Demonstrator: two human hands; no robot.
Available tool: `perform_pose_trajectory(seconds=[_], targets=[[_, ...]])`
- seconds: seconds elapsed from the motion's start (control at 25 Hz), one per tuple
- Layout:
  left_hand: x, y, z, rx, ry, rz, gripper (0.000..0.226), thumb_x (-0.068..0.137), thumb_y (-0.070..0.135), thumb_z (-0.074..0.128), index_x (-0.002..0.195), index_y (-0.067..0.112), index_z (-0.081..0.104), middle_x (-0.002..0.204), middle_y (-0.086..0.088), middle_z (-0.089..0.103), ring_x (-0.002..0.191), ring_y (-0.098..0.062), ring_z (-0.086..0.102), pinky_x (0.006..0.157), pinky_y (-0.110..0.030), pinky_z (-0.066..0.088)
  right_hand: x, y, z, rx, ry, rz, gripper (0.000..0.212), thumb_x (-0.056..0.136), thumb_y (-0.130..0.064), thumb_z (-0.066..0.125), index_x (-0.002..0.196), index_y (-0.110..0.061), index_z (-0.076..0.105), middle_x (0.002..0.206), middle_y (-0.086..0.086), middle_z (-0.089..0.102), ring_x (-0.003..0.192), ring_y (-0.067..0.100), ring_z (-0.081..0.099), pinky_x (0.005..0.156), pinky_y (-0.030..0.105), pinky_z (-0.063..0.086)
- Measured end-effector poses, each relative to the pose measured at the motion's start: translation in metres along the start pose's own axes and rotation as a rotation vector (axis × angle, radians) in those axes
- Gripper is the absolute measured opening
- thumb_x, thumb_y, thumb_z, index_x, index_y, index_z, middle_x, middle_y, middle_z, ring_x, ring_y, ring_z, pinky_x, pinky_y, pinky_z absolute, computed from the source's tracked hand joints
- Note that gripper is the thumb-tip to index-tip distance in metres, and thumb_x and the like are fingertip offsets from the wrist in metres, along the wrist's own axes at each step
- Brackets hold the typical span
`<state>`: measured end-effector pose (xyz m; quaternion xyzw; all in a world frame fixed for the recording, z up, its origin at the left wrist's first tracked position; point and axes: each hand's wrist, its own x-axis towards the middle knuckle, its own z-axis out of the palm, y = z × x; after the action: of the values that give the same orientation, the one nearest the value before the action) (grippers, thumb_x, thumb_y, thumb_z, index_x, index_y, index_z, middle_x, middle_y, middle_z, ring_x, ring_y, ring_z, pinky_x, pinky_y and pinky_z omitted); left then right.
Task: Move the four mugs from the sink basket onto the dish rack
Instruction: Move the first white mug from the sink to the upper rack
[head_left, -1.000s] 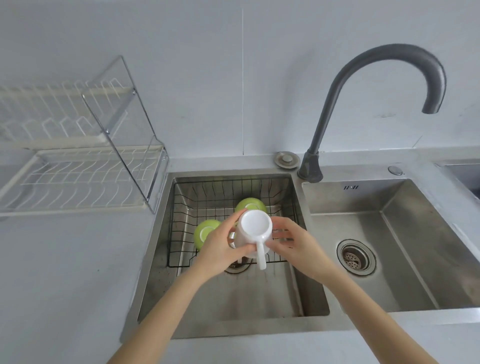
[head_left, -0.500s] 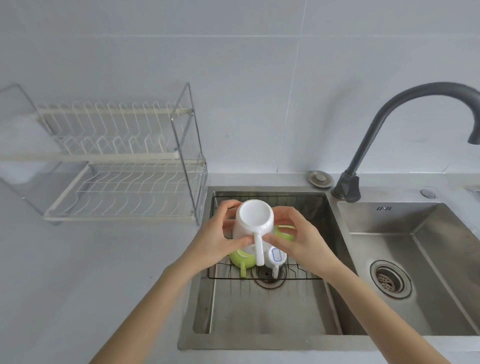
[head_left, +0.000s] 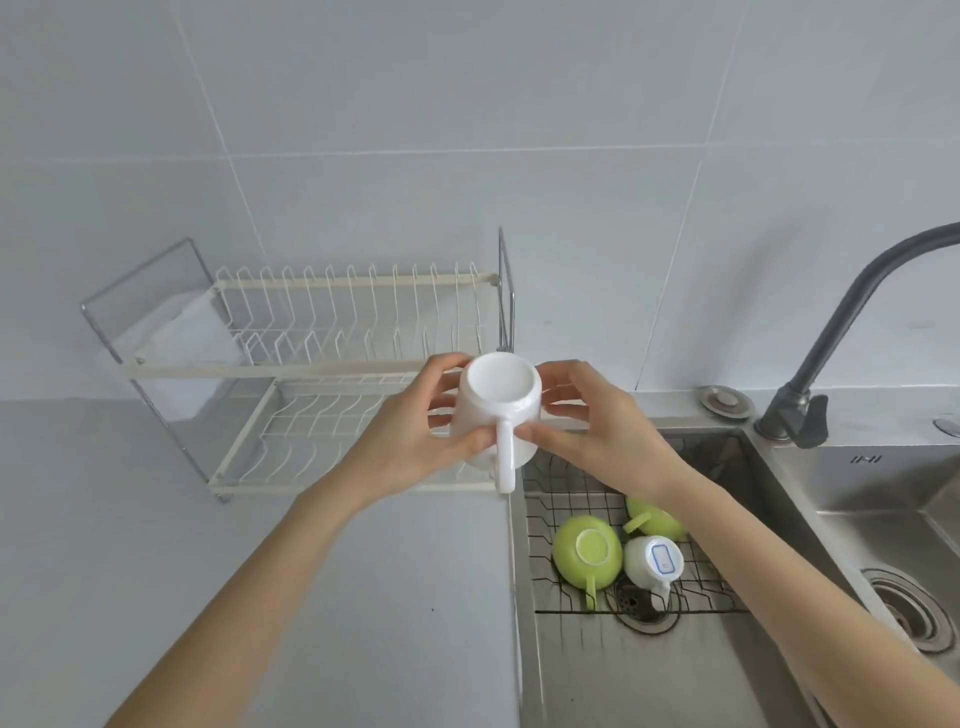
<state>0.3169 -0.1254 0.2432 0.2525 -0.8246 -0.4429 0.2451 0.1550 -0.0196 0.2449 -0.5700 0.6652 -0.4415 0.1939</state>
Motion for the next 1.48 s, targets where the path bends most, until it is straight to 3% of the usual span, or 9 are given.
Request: perform_pose_trajectory(seconds=[0.16, 0.28, 0.36, 0.48, 0.64, 0.8, 1.08, 1.32, 1.48], targets=[[0.017, 0.01, -0.048, -0.028, 0.003, 0.078, 0.054, 0.051, 0.05, 0.066, 0.099, 0.048, 0.041, 0.111, 0.023, 0.055, 0.108, -0.004, 0.058, 0.088, -0.028, 0.052, 0.035, -0.041, 0.002, -0.095, 0.018, -0.091, 0.046, 0.075, -0.017, 0.074, 0.116, -0.013, 0.052, 0.108, -0.002, 0.054, 0.091, 0.01, 0.057, 0.084, 0.012, 0.048], [0.036, 0.017, -0.077, -0.02, 0.04, 0.127, 0.054, 0.058, 0.041, 0.073, 0.104, 0.039, 0.044, 0.114, 0.019, 0.053, 0.107, -0.008, 0.058, 0.082, -0.021, 0.055, 0.064, -0.066, -0.002, -0.145, 0.036, -0.134, 0.052, 0.076, -0.017, 0.073, 0.122, -0.009, 0.05, 0.108, -0.003, 0.052, 0.094, 0.012, 0.056, 0.089, 0.02, 0.05], [0.052, 0.018, -0.093, 0.014, 0.086, 0.145, 0.053, 0.069, 0.024, 0.076, 0.111, 0.029, 0.044, 0.117, 0.014, 0.052, 0.105, -0.011, 0.057, 0.078, -0.016, 0.054, 0.086, -0.077, -0.004, -0.191, 0.032, -0.157, 0.056, 0.077, -0.019, 0.072, 0.126, -0.012, 0.047, 0.108, -0.003, 0.053, 0.094, 0.012, 0.056, 0.087, 0.019, 0.049], [0.079, 0.017, -0.113, 0.043, 0.107, 0.136, 0.052, 0.074, 0.015, 0.071, 0.117, 0.022, 0.044, 0.123, 0.008, 0.05, 0.11, -0.016, 0.054, 0.089, -0.026, 0.048, 0.119, -0.085, -0.006, -0.309, 0.004, -0.178, 0.062, 0.078, -0.021, 0.071, 0.132, -0.017, 0.042, 0.114, 0.003, 0.056, 0.093, 0.011, 0.055, 0.079, 0.013, 0.047], [0.116, 0.001, -0.12, 0.024, 0.103, 0.052, 0.049, 0.074, 0.018, 0.071, 0.114, 0.023, 0.043, 0.123, 0.008, 0.049, 0.113, -0.02, 0.054, 0.096, -0.034, 0.042, 0.164, -0.083, -0.005, -0.519, -0.075, -0.176, 0.062, 0.081, -0.022, 0.067, 0.135, -0.015, 0.039, 0.127, 0.009, 0.052, 0.102, 0.019, 0.057, 0.092, 0.026, 0.046], [0.141, -0.019, -0.115, 0.009, 0.052, -0.034, 0.057, 0.074, 0.018, 0.072, 0.122, 0.015, 0.041, 0.127, 0.005, 0.048, 0.11, -0.018, 0.053, 0.09, -0.031, 0.04, 0.196, -0.069, 0.003, -0.706, -0.194, -0.097, 0.065, 0.082, -0.026, 0.064, 0.139, -0.015, 0.034, 0.129, 0.013, 0.05, 0.117, 0.028, 0.051, 0.1, 0.042, 0.044], [0.155, -0.054, -0.096, 0.112, -0.081, -0.163, 0.07, 0.074, 0.016, 0.072, 0.13, 0.014, 0.03, 0.116, -0.001, 0.045, 0.102, -0.021, 0.051, 0.093, -0.034, 0.043, 0.219, -0.042, 0.032, -0.832, -0.387, 0.102, 0.062, 0.079, -0.022, 0.067, 0.134, -0.015, 0.039, 0.126, 0.013, 0.053, 0.114, 0.032, 0.052, 0.088, 0.041, 0.047], [0.157, -0.063, -0.095, 0.163, -0.124, -0.179, 0.064, 0.075, 0.012, 0.071, 0.127, 0.016, 0.034, 0.128, -0.011, 0.05, 0.103, -0.022, 0.052, 0.094, -0.037, 0.044, 0.218, -0.032, 0.04, -0.804, -0.396, 0.135, 0.059, 0.08, -0.023, 0.066, 0.132, -0.013, 0.041, 0.12, 0.013, 0.052, 0.098, 0.028, 0.053, 0.076, 0.037, 0.045], [0.156, -0.063, -0.094, 0.194, -0.121, -0.166, 0.063, 0.076, 0.014, 0.069, 0.128, 0.015, 0.034, 0.132, -0.01, 0.048, 0.105, -0.023, 0.052, 0.096, -0.038, 0.043, 0.219, -0.031, 0.041, -0.791, -0.395, 0.129, 0.06, 0.08, -0.023, 0.066, 0.133, -0.015, 0.041, 0.123, 0.013, 0.053, 0.103, 0.03, 0.055, 0.079, 0.037, 0.047]])
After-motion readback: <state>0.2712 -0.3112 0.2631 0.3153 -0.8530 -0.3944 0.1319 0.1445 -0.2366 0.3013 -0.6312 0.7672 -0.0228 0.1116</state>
